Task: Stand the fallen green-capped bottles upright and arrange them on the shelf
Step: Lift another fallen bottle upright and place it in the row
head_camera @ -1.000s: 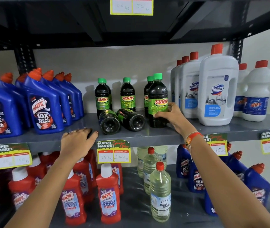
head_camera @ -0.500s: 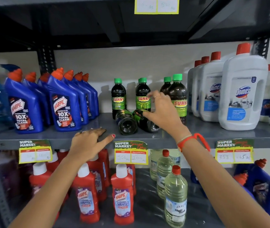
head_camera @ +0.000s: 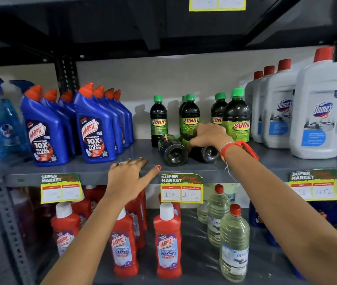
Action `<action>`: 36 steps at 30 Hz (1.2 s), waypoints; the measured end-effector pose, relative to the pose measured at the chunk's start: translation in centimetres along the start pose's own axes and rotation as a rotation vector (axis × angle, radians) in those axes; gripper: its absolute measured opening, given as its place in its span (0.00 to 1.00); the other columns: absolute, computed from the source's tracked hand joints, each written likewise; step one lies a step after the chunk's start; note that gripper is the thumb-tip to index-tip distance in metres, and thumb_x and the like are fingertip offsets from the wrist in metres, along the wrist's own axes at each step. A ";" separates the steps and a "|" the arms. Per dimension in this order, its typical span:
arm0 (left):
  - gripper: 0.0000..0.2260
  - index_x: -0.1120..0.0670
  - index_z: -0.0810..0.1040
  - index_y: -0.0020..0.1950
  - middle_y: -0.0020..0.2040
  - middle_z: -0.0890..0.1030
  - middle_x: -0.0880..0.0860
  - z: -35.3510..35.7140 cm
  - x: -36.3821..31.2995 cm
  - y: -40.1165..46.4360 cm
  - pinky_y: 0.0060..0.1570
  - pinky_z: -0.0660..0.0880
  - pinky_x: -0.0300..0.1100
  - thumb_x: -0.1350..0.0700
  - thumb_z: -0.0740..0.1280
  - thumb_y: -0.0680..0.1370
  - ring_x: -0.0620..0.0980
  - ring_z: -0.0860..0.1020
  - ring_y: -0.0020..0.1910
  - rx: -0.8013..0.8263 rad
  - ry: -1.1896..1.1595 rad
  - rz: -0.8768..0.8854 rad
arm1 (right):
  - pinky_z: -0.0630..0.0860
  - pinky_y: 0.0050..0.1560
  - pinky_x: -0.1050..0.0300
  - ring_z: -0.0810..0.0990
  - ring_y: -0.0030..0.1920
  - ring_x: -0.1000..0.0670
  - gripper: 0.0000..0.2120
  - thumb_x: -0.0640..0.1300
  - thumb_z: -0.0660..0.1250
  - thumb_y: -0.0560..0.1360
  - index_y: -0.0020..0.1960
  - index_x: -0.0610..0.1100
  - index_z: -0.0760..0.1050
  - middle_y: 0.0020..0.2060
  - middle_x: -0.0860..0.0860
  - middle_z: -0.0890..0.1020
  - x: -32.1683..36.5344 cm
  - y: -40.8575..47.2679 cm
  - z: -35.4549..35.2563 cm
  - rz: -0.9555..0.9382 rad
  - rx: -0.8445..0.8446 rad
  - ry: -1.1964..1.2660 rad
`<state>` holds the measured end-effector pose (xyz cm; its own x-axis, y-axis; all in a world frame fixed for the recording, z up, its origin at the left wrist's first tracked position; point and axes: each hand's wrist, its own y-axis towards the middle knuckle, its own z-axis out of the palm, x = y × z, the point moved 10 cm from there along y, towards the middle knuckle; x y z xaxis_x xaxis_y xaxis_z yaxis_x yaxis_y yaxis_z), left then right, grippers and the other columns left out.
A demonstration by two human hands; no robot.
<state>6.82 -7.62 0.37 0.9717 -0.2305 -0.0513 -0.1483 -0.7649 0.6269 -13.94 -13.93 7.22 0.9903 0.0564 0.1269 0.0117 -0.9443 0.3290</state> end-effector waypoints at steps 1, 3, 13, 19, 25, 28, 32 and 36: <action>0.37 0.49 0.75 0.63 0.65 0.76 0.50 0.0 0.0 0.0 0.60 0.66 0.50 0.29 0.44 0.69 0.51 0.72 0.65 -0.004 0.003 0.003 | 0.69 0.47 0.53 0.79 0.55 0.40 0.17 0.56 0.67 0.68 0.49 0.44 0.73 0.46 0.45 0.78 -0.1 -0.1 -0.3 0.007 -0.044 0.023; 0.37 0.49 0.75 0.63 0.65 0.76 0.50 0.0 0.0 0.0 0.60 0.66 0.50 0.29 0.43 0.68 0.51 0.72 0.65 -0.008 0.011 0.004 | 0.71 0.48 0.52 0.79 0.55 0.39 0.20 0.56 0.67 0.68 0.51 0.42 0.73 0.48 0.43 0.80 -0.5 -0.4 -0.9 0.033 -0.125 0.090; 0.37 0.51 0.77 0.60 0.62 0.79 0.52 -0.2 0.1 0.0 0.58 0.69 0.51 0.29 0.45 0.69 0.52 0.75 0.61 -0.056 -0.011 0.000 | 0.70 0.63 0.53 0.74 0.63 0.43 0.43 0.52 0.77 0.63 0.72 0.45 0.61 0.64 0.43 0.75 -3.2 -1.7 -3.9 0.127 -0.426 0.921; 0.34 0.51 0.79 0.58 0.58 0.81 0.52 -0.4 0.0 -0.2 0.55 0.70 0.51 0.30 0.48 0.70 0.53 0.78 0.57 -0.078 0.002 -0.007 | 0.69 0.62 0.57 0.74 0.63 0.46 0.41 0.46 0.77 0.64 0.70 0.42 0.61 0.62 0.45 0.76 -3.0 -3.3 -1.9 0.050 -0.466 0.933; 0.35 0.52 0.78 0.59 0.59 0.81 0.52 -0.4 -0.1 -0.1 0.55 0.70 0.51 0.30 0.47 0.70 0.53 0.77 0.59 -0.081 0.009 -0.002 | 0.66 0.59 0.60 0.73 0.62 0.45 0.41 0.42 0.77 0.64 0.67 0.40 0.56 0.62 0.42 0.73 -2.8 -3.6 0.0 0.016 -0.440 0.992; 0.35 0.52 0.78 0.59 0.59 0.81 0.52 -0.5 -0.1 -0.1 0.55 0.70 0.51 0.30 0.47 0.70 0.53 0.78 0.58 -0.084 0.003 -0.004 | 0.68 0.64 0.56 0.70 0.66 0.42 0.44 0.44 0.77 0.63 0.69 0.37 0.54 0.64 0.40 0.71 -2.9 -3.9 -0.2 0.012 -0.448 0.940; 0.36 0.51 0.77 0.60 0.61 0.80 0.52 -0.3 0.0 0.0 0.57 0.69 0.51 0.29 0.46 0.69 0.53 0.76 0.60 -0.067 0.006 -0.020 | 0.65 0.68 0.48 0.62 0.71 0.38 0.55 0.59 0.76 0.63 0.73 0.32 0.48 0.70 0.35 0.62 -2.3 -5.3 -1.2 0.047 -0.471 0.654; 0.37 0.51 0.77 0.61 0.62 0.79 0.52 -0.5 0.0 -0.1 0.58 0.68 0.51 0.29 0.46 0.68 0.53 0.75 0.62 -0.066 -0.018 -0.040 | 0.70 0.64 0.48 0.65 0.71 0.38 0.57 0.66 0.72 0.62 0.74 0.33 0.50 0.70 0.33 0.63 -1.9 -6.1 -2.3 0.111 -0.522 0.472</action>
<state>6.90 -7.24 0.68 0.9731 -0.2115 -0.0912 -0.0961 -0.7325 0.6739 -16.21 -7.51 7.12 0.8150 0.2143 0.5384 -0.2707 -0.6808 0.6807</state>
